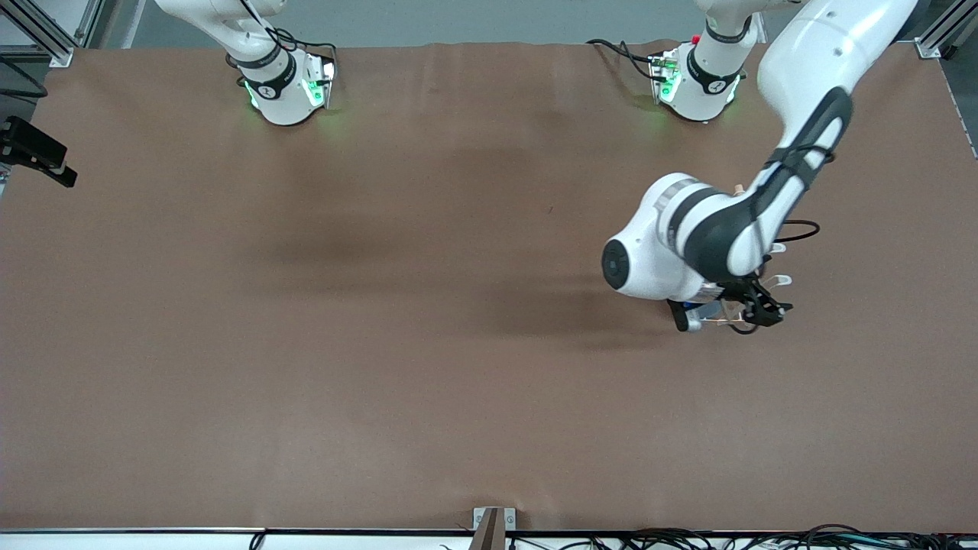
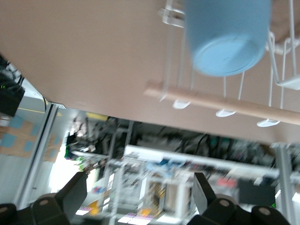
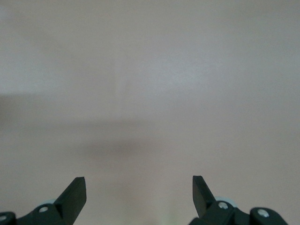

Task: Hang cup on cup holder
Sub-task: 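Lower the blue cup onto a holder hook with the left gripper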

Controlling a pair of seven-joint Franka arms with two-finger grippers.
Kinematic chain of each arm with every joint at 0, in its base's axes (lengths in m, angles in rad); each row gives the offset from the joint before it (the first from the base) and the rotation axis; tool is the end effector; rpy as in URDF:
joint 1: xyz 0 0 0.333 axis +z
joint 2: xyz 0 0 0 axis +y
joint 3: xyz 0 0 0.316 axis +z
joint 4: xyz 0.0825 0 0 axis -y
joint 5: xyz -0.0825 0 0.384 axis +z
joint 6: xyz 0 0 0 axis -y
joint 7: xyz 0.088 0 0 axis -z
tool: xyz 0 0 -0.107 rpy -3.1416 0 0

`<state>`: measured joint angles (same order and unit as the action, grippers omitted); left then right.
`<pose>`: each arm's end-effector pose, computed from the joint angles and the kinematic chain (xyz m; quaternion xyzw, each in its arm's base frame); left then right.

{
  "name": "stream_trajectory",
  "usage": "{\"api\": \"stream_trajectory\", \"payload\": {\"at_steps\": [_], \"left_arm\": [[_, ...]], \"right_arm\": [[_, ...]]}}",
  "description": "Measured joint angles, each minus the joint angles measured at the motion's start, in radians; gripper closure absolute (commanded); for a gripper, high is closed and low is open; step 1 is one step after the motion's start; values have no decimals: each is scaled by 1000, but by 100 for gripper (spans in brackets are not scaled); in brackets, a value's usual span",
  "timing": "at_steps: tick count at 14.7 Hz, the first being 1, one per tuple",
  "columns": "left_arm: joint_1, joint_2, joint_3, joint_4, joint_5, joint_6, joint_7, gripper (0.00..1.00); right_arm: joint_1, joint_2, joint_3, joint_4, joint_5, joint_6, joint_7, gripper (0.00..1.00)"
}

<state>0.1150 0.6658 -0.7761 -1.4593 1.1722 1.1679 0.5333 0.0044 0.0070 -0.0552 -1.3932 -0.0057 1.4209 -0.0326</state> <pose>0.6172 -0.1929 0.3695 -0.7112 0.5072 0.3157 0.3706 0.5386 -0.0279 0.6898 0.9999 -0.0096 0.0102 0.0034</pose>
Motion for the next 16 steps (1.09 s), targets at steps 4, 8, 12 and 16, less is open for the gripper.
{"api": "stream_trajectory", "payload": {"at_steps": [4, 8, 12, 16], "left_arm": [[2, -16, -11, 153, -104, 59, -205, 0], [50, -26, -14, 195, -317, 187, -489, 0], [128, -75, -19, 203, -524, 270, -763, 0], [169, -129, -31, 207, -655, 316, -874, 0]], "right_arm": [[0, 0, -2, -3, 0, 0, 0, 0], [0, 0, -2, -4, 0, 0, 0, 0], [0, 0, -2, -4, 0, 0, 0, 0], [0, 0, -2, -4, 0, 0, 0, 0]]}}
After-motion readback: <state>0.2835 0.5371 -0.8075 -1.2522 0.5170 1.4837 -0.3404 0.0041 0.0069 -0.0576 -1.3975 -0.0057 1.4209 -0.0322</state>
